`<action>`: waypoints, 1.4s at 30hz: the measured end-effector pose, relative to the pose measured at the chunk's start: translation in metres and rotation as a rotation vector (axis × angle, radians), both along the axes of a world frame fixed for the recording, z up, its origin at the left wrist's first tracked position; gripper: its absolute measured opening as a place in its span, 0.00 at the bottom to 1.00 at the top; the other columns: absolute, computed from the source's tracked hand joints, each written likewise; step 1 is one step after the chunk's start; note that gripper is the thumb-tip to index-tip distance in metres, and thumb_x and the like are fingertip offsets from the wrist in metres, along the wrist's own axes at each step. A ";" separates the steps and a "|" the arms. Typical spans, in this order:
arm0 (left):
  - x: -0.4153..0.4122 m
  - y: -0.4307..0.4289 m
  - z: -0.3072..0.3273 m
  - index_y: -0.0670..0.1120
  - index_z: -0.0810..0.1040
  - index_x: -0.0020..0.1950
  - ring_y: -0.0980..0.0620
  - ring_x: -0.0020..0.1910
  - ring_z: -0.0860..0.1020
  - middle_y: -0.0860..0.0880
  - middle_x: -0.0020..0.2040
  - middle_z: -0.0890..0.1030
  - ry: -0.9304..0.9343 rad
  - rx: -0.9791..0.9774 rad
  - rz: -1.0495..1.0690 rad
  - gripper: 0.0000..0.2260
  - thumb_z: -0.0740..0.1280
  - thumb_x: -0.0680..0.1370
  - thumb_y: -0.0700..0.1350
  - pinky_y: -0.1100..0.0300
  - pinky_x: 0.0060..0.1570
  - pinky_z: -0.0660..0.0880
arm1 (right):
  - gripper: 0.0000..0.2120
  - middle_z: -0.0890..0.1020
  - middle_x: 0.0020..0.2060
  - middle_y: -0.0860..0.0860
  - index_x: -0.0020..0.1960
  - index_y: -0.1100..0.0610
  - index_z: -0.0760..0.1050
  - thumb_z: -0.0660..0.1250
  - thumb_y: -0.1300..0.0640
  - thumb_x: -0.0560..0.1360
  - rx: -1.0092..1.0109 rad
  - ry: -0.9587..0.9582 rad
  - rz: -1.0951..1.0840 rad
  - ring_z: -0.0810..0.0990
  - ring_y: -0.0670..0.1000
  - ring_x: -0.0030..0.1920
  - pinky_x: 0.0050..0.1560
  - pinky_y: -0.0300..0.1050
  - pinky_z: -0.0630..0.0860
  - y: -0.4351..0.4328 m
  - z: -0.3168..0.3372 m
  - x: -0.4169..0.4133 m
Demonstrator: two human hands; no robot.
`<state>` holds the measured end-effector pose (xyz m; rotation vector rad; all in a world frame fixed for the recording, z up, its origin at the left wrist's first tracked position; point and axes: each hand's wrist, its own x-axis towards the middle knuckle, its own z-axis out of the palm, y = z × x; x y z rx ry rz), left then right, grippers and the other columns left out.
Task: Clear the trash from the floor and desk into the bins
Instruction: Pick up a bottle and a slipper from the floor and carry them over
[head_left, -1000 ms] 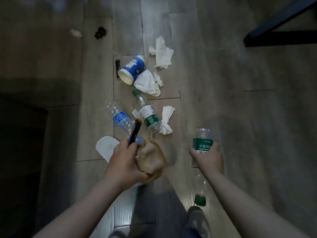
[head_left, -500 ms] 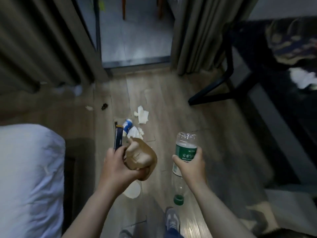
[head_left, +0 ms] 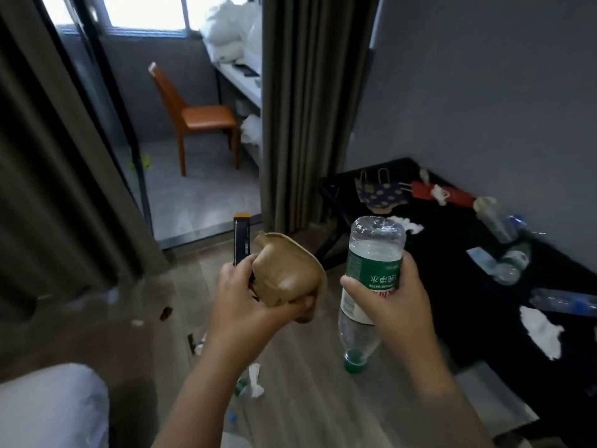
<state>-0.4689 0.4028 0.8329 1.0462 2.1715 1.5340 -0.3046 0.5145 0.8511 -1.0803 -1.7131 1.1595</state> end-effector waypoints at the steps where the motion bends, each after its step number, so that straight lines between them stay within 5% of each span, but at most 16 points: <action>1: 0.004 -0.002 0.012 0.61 0.72 0.57 0.65 0.49 0.72 0.63 0.51 0.68 0.027 0.031 -0.031 0.34 0.78 0.53 0.62 0.69 0.42 0.70 | 0.29 0.81 0.46 0.36 0.60 0.43 0.71 0.79 0.54 0.63 0.024 0.034 -0.029 0.80 0.35 0.45 0.42 0.35 0.74 -0.009 0.016 0.010; 5: 0.030 0.000 0.054 0.63 0.71 0.59 0.64 0.48 0.73 0.63 0.53 0.69 0.096 0.128 -0.157 0.37 0.76 0.52 0.66 0.69 0.42 0.71 | 0.30 0.81 0.49 0.34 0.59 0.38 0.71 0.79 0.52 0.62 0.129 0.115 -0.155 0.80 0.35 0.47 0.45 0.37 0.74 -0.040 0.069 0.055; 8: 0.066 0.009 0.079 0.68 0.69 0.52 0.67 0.47 0.72 0.62 0.51 0.69 0.114 0.185 -0.288 0.32 0.73 0.49 0.67 0.70 0.40 0.70 | 0.33 0.82 0.50 0.36 0.60 0.37 0.71 0.79 0.47 0.59 0.166 0.165 -0.256 0.81 0.37 0.48 0.47 0.39 0.76 -0.062 0.095 0.101; 13: 0.149 0.028 0.115 0.70 0.68 0.50 0.68 0.48 0.73 0.63 0.51 0.69 0.102 0.285 -0.523 0.32 0.73 0.48 0.66 0.72 0.39 0.71 | 0.30 0.83 0.48 0.35 0.55 0.36 0.73 0.77 0.43 0.55 0.217 0.210 -0.442 0.82 0.36 0.46 0.37 0.26 0.75 -0.100 0.125 0.191; 17: 0.235 0.032 0.131 0.77 0.67 0.49 0.71 0.49 0.73 0.67 0.51 0.69 0.077 0.371 -0.722 0.32 0.75 0.49 0.65 0.79 0.38 0.72 | 0.29 0.83 0.47 0.37 0.53 0.35 0.73 0.78 0.44 0.54 0.275 0.214 -0.635 0.83 0.38 0.46 0.44 0.38 0.77 -0.130 0.136 0.273; 21: 0.333 0.025 0.141 0.68 0.70 0.56 0.63 0.51 0.76 0.62 0.53 0.72 0.040 0.400 -0.898 0.36 0.77 0.50 0.66 0.65 0.45 0.78 | 0.31 0.84 0.47 0.41 0.54 0.38 0.73 0.77 0.43 0.53 0.347 0.209 -0.790 0.84 0.42 0.46 0.43 0.39 0.79 -0.169 0.144 0.359; 25: 0.444 0.002 0.153 0.66 0.71 0.54 0.69 0.51 0.73 0.64 0.52 0.71 -0.001 0.439 -1.065 0.35 0.76 0.49 0.66 0.75 0.44 0.72 | 0.29 0.84 0.46 0.41 0.55 0.38 0.73 0.79 0.45 0.57 0.440 0.138 -0.953 0.84 0.42 0.45 0.41 0.37 0.78 -0.221 0.157 0.452; 28: 0.523 -0.024 0.158 0.64 0.72 0.54 0.73 0.51 0.71 0.64 0.51 0.70 -0.047 0.439 -1.189 0.35 0.78 0.49 0.65 0.82 0.42 0.67 | 0.30 0.84 0.47 0.41 0.55 0.36 0.72 0.81 0.45 0.57 0.474 0.097 -1.079 0.84 0.43 0.46 0.47 0.48 0.79 -0.265 0.162 0.517; 30: 0.574 -0.041 0.159 0.64 0.72 0.54 0.73 0.51 0.71 0.63 0.51 0.70 -0.076 0.446 -1.273 0.34 0.81 0.51 0.60 0.83 0.42 0.67 | 0.29 0.84 0.48 0.42 0.55 0.35 0.72 0.79 0.43 0.57 0.477 0.075 -1.150 0.84 0.44 0.46 0.48 0.51 0.80 -0.296 0.165 0.556; 35: 0.689 -0.080 0.164 0.58 0.75 0.59 0.64 0.49 0.75 0.59 0.52 0.72 -0.072 0.445 -1.463 0.37 0.83 0.52 0.54 0.73 0.40 0.71 | 0.29 0.83 0.48 0.37 0.57 0.35 0.70 0.77 0.40 0.60 0.503 -0.057 -1.345 0.83 0.39 0.46 0.39 0.38 0.79 -0.364 0.171 0.634; 38: 0.749 -0.096 0.167 0.57 0.74 0.59 0.67 0.48 0.74 0.58 0.52 0.72 -0.099 0.464 -1.583 0.37 0.83 0.52 0.53 0.76 0.38 0.71 | 0.31 0.82 0.49 0.37 0.57 0.34 0.70 0.76 0.37 0.57 0.523 -0.078 -1.483 0.82 0.40 0.48 0.45 0.43 0.78 -0.393 0.170 0.676; 42: 0.822 -0.109 0.169 0.57 0.74 0.59 0.68 0.46 0.76 0.59 0.52 0.72 -0.164 0.435 -1.719 0.40 0.78 0.48 0.60 0.75 0.36 0.73 | 0.29 0.81 0.49 0.33 0.54 0.28 0.68 0.78 0.36 0.57 0.525 -0.128 -1.605 0.81 0.37 0.48 0.46 0.41 0.77 -0.413 0.169 0.725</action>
